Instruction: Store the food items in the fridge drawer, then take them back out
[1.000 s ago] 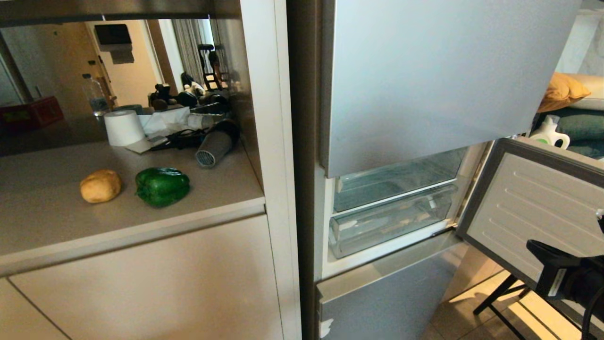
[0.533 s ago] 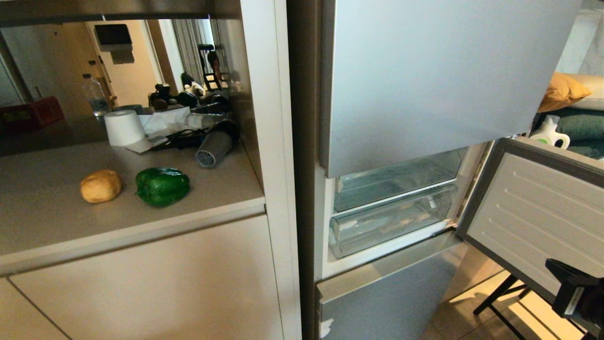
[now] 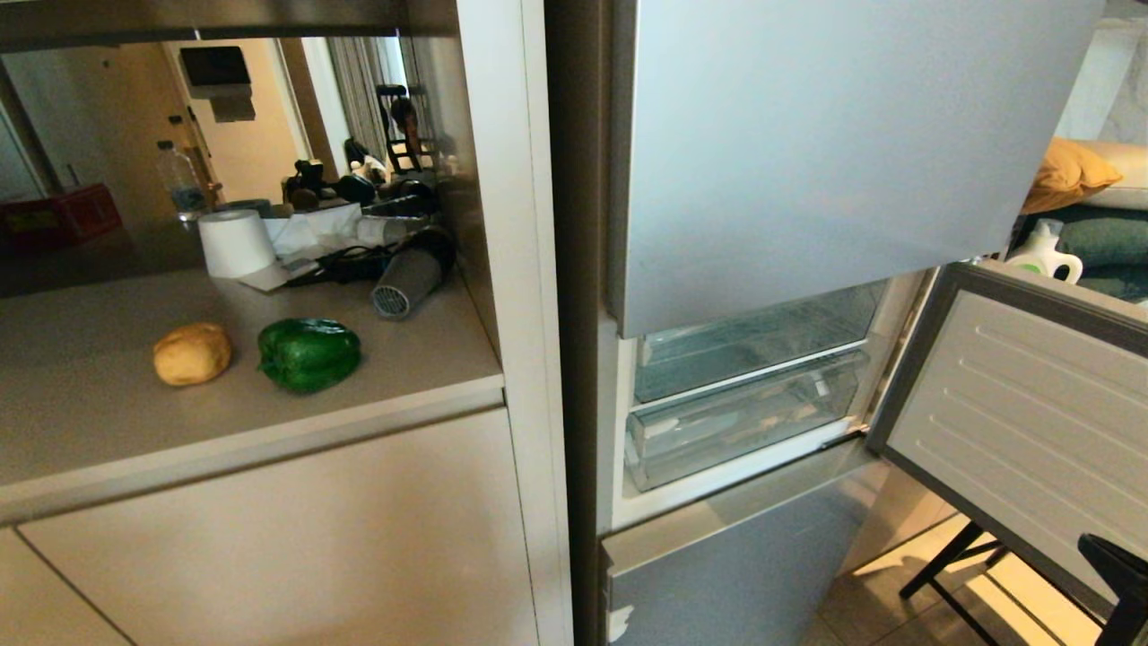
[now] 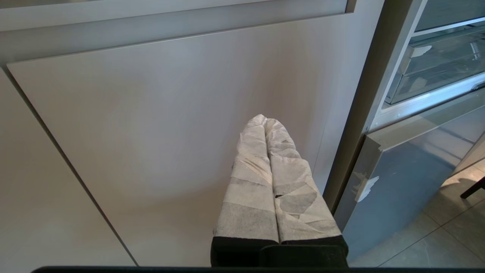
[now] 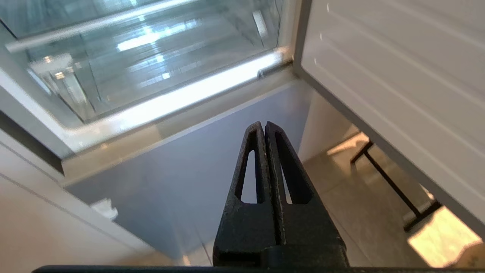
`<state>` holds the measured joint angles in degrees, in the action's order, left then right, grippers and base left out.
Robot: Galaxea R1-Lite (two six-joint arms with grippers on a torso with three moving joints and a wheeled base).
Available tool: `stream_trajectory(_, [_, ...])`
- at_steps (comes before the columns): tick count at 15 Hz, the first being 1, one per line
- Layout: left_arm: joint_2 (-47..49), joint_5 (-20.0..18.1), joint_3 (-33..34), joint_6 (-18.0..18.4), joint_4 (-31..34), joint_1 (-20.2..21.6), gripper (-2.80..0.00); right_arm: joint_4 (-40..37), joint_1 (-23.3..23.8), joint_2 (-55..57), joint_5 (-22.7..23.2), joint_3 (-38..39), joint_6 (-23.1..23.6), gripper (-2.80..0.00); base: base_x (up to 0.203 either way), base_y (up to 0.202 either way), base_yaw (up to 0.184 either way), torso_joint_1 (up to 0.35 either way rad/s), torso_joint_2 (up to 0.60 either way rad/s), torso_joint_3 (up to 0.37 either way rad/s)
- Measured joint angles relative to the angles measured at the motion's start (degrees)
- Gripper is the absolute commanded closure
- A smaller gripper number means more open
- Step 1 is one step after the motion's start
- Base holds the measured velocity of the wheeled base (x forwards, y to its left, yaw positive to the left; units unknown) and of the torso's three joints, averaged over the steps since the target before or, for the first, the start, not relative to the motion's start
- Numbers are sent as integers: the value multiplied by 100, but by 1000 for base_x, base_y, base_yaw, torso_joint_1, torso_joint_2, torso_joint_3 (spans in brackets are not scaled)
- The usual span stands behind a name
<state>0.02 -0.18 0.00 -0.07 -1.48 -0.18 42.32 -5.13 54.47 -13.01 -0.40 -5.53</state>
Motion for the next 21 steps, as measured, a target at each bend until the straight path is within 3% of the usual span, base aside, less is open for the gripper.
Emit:
stream_trajectory(3, [0,1,0,0,1,0,0,-306,392,-191,159,-174,-16,0,0,0,0,0,0,0])
stream_trajectory(7, [0,0,0,0,0,0,0,-1140,699,249,1510,-739,-27,0,0,0,0,0,0,0])
stream_trajectory(9, [0,1,0,1,0,0,0,-1341,725,964,2214,-1129,-22,0,0,0,0,0,0,0])
stream_trajectory(11, [0,0,0,0,0,0,0,-1344,735,1914,2640,-1626,39,0,0,0,0,0,0,0])
stream_trajectory(16, [0,2,0,0,0,0,0,-521,648,4645,2954,-2987,606,0,0,0,0,0,0,0])
stream_trajectory(21, [0,0,0,0,0,0,0,578,174,6525,3001,-3918,909,0,0,0,0,0,0,0])
